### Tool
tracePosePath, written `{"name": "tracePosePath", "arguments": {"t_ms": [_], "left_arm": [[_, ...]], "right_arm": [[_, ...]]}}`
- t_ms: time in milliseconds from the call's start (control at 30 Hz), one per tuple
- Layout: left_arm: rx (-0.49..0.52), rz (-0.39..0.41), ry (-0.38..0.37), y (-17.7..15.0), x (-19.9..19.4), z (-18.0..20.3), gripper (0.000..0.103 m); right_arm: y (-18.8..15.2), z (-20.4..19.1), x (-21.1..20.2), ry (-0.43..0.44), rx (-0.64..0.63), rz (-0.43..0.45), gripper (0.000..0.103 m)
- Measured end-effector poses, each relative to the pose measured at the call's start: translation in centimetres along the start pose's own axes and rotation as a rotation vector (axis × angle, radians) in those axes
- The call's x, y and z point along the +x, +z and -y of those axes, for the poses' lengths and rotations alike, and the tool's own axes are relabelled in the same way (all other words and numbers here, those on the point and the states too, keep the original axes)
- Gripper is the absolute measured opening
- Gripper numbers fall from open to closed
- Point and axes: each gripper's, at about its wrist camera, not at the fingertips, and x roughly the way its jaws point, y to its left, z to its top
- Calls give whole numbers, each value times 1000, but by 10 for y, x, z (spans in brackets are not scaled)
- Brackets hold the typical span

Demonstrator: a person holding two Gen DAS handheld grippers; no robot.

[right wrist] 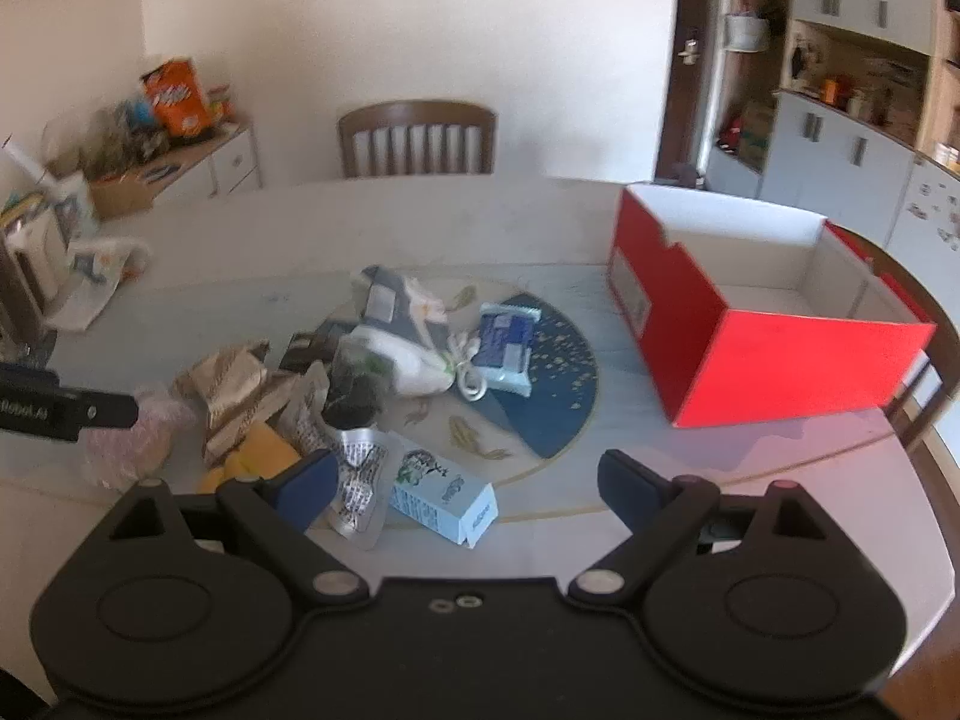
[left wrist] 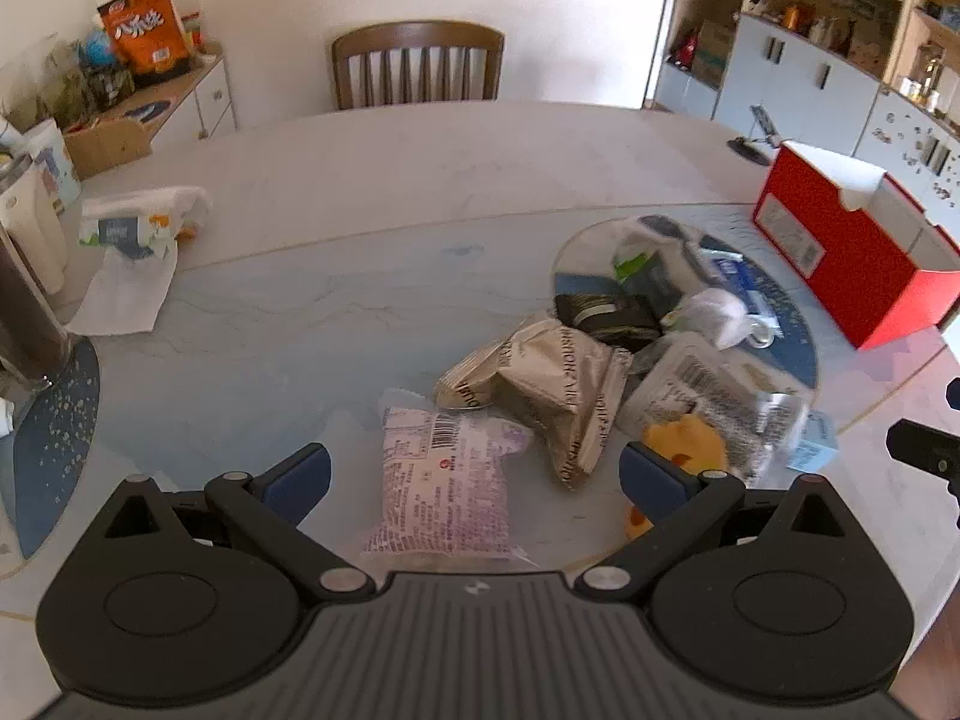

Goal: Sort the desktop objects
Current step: 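Move the left tool to the pink-white snack bag while the right tool approaches the white-green box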

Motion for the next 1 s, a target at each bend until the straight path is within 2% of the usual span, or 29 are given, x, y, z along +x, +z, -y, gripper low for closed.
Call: {"name": "tracePosePath", "arguments": {"t_ms": [33, 67, 100, 367, 567, 833, 900, 1000], "left_arm": [[-7, -10, 6, 1, 4, -1, 103], [-13, -17, 14, 1, 7, -2, 103], [-16, -22, 19, 1, 10, -2, 103], [-31, -84, 82, -1, 28, -3, 103], [-31, -110, 95, -3, 39, -7, 103], [-25, -126, 84, -2, 49, -12, 103], [-21, -131, 83, -2, 52, -12, 103], [-22, -141, 78, -2, 57, -14, 103]], "right_arm": [[0, 1, 5, -13, 13, -14, 93], [1, 3, 11, -64, 62, -31, 92], [1, 5, 16, -62, 61, -45, 92], [13, 8, 47, 55, -49, -127, 87], [10, 12, 70, 67, -86, -223, 81], [5, 25, 89, 20, -49, -314, 71], [6, 28, 94, -44, 31, -327, 68], [8, 29, 99, -66, 52, -337, 66]]}}
